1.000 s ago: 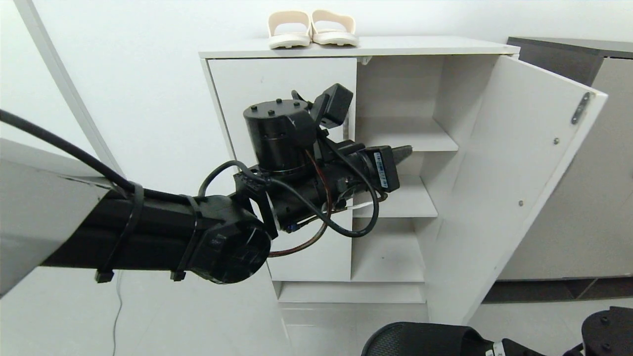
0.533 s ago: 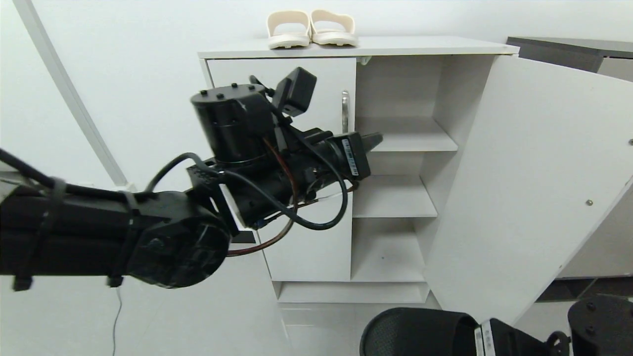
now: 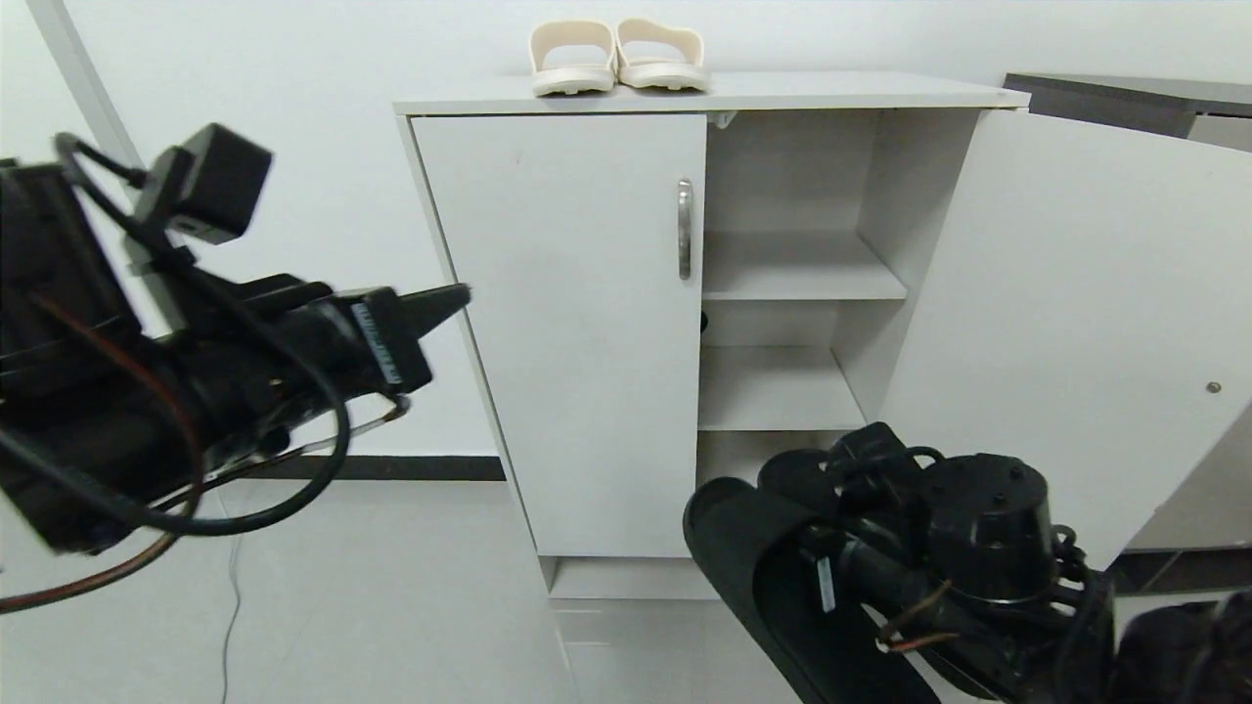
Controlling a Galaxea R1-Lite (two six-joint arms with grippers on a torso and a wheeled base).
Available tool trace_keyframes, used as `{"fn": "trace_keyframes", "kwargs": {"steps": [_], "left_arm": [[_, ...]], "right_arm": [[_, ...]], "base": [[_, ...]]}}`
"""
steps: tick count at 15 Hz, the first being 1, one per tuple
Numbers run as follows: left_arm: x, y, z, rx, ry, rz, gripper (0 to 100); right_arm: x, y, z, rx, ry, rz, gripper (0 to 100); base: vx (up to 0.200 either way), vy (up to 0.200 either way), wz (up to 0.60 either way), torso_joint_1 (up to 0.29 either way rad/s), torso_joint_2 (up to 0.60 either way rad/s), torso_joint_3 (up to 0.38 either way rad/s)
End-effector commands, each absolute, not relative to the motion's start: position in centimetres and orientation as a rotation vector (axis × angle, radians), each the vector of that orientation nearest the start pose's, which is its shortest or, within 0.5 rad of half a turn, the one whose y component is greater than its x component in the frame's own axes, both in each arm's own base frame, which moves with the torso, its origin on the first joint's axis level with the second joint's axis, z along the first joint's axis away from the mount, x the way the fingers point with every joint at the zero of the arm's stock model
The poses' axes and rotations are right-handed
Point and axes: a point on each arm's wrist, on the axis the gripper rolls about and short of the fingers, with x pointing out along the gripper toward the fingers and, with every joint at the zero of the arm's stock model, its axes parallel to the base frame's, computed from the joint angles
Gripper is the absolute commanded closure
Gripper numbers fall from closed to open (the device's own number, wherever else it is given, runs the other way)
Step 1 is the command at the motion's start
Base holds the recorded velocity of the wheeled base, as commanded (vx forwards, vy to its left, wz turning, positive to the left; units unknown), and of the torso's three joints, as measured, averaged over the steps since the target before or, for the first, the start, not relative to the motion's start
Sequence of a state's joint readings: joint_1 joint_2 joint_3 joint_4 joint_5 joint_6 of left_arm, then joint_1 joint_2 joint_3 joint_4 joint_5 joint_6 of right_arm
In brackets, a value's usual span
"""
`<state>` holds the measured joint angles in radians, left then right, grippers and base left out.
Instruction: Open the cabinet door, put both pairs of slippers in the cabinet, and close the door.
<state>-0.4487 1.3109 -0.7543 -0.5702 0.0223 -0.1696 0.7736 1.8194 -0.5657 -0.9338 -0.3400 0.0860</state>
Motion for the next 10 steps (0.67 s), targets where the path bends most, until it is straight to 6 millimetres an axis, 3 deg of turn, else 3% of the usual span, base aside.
{"fn": "trace_keyframes", "kwargs": {"steps": [1,4,8,10], "left_arm": [[13.7,-4.1,25.1,-0.14,-0.02,-0.203,100],[10.1,-1.1,22.2,-0.14,-0.039,0.091,100],[4.1,0.6,14.6,-0.113,-0.016,0.285,100],[1.4,0.7,12.3,-0.086,-0.067,0.304,100]], "right_arm": [[25.6,21.6,9.9,-0.077,0.284,0.273,100],[28.6,21.4,9.4,-0.066,0.251,0.096,100],[29.1,21.2,9.1,-0.07,0.249,0.066,100],[29.1,21.1,9.1,-0.071,0.249,0.066,100]], "base": [[0.0,0.0,0.0,0.0,0.0,0.0],[0.0,0.0,0.0,0.0,0.0,0.0],[0.0,0.0,0.0,0.0,0.0,0.0],[0.0,0.0,0.0,0.0,0.0,0.0]]}}
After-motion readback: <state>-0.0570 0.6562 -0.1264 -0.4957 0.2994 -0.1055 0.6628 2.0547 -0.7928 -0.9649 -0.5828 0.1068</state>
